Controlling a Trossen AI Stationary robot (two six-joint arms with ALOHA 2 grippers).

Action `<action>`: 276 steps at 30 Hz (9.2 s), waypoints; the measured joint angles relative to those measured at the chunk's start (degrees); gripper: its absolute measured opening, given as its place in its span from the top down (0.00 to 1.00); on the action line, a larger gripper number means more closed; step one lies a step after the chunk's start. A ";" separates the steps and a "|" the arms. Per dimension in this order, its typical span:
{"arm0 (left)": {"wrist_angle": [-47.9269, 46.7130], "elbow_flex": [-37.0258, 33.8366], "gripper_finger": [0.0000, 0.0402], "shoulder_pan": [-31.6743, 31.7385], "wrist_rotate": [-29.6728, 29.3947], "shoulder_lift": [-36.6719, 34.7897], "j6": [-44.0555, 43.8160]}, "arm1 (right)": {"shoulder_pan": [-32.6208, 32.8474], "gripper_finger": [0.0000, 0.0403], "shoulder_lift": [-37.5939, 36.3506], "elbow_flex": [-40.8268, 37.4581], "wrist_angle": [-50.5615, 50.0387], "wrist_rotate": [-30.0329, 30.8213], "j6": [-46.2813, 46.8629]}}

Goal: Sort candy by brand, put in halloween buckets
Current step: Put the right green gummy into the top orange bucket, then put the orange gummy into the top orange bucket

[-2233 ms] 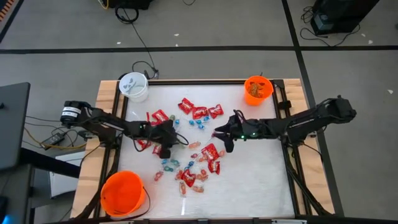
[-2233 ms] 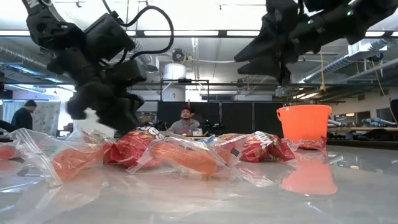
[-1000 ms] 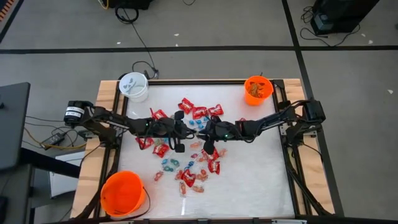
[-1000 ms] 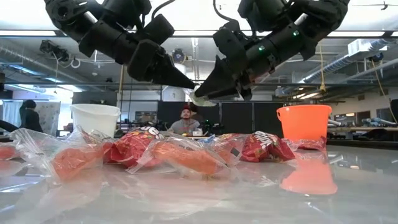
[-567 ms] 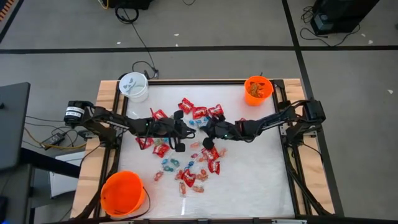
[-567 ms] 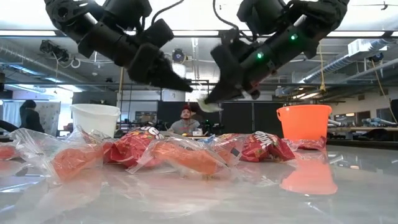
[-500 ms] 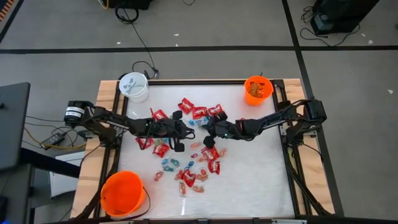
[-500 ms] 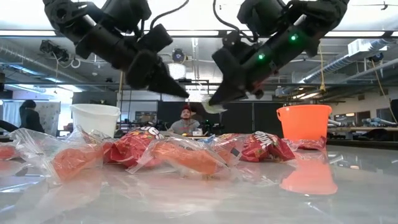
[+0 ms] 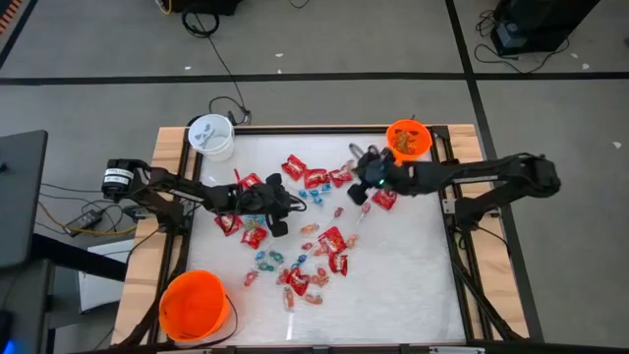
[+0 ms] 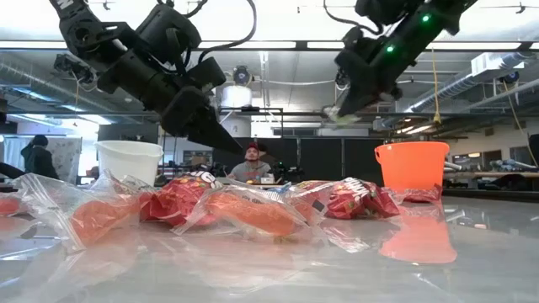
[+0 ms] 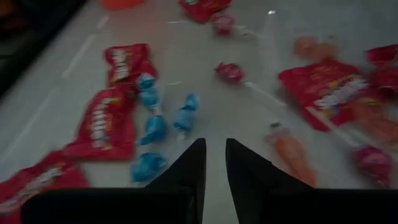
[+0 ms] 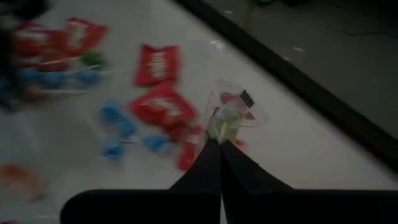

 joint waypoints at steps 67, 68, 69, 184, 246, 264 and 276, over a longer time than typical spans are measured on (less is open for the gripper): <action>4.43 -0.04 0.84 -0.01 -5.02 0.02 -2.29 | -26.50 0.66 -16.69 0.00 -14.37 -15.05 -6.22; 4.32 -0.04 0.84 -0.01 -3.83 0.02 -2.48 | -24.38 0.66 -17.33 0.00 -15.08 -16.61 -5.51; 4.19 -0.04 0.84 -0.01 -2.56 0.02 -2.52 | -22.24 0.67 -17.78 0.00 -15.89 -18.42 -4.97; 24.17 0.39 0.99 -2.57 9.19 10.03 -4.92 | 19.16 0.64 18.58 -0.76 30.06 -10.29 -20.84; 21.92 0.44 0.47 2.83 9.21 9.99 -6.90 | -39.51 0.88 -4.46 -0.76 -19.49 -14.90 -1.93; 27.57 0.48 0.47 1.79 6.13 10.01 -7.55 | -27.66 0.66 -22.26 -0.76 -13.00 -21.61 -3.93; 28.44 0.48 0.47 -0.85 8.47 10.03 -12.89 | -3.47 0.66 -26.64 -6.77 -13.55 -13.67 4.09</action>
